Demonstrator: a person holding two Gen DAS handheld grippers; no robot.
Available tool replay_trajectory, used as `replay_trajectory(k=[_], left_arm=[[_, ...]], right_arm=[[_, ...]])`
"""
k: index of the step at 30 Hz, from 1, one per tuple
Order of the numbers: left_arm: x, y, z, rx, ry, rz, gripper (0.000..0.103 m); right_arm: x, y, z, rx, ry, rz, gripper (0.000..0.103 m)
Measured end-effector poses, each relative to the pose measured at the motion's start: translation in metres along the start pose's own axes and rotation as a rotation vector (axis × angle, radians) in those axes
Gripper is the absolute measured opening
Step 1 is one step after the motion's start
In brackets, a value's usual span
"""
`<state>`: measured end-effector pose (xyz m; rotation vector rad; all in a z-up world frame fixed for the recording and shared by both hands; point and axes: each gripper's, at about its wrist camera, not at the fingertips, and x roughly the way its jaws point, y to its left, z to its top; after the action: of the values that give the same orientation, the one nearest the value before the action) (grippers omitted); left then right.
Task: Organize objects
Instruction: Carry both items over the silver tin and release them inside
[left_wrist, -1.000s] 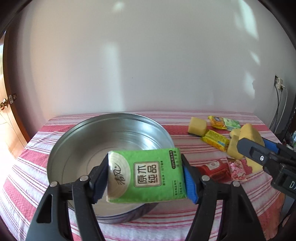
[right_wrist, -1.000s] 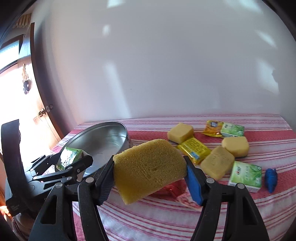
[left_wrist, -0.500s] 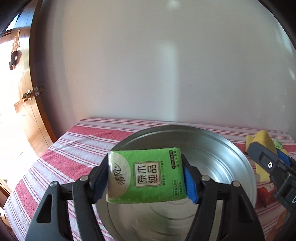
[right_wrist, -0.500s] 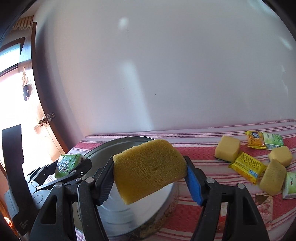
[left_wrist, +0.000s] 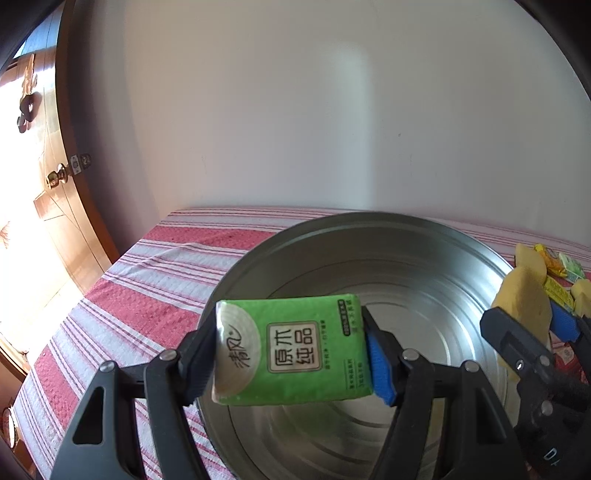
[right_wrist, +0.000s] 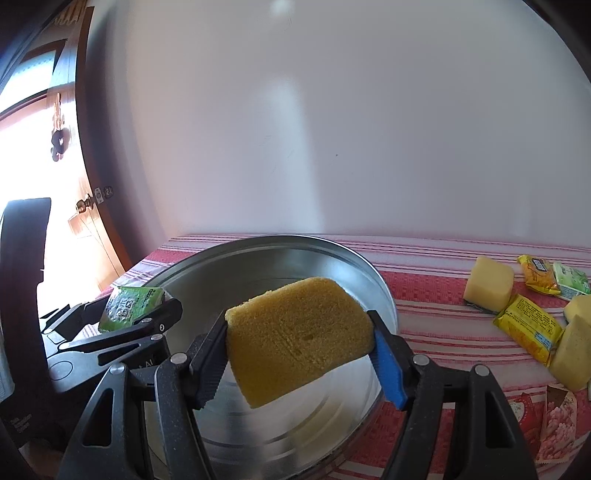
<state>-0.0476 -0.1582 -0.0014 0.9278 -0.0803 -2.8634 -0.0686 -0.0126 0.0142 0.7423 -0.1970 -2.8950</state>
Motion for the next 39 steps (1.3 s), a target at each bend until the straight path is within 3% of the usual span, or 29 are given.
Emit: replay_trajectory(k=[14,29,33,35,39], left_arm=[[-0.007,0.001,-0.003,-0.007,-0.037,0.037,0.07],[0.004,0.007,-0.01,-0.03,0.016,0.045,0.072],[-0.001,0.006,-0.01,-0.029,-0.015,0.052,0.08],[-0.005,0.007,-0.01,-0.041,-0.034,0.078,0.098],[-0.009,0.013,-0.008,-0.078,-0.056,0.06,0.103]], right_arm=[[0.002,0.003,-0.002,-0.025,-0.015,-0.016,0.072],[0.003,0.007,-0.002,-0.069,-0.008,-0.019,0.073],[0.005,0.008,-0.002,-0.069,-0.005,-0.02,0.08],[0.005,0.008,-0.001,-0.065,-0.011,-0.03,0.08],[0.002,0.005,-0.001,-0.044,-0.029,-0.05,0.088]])
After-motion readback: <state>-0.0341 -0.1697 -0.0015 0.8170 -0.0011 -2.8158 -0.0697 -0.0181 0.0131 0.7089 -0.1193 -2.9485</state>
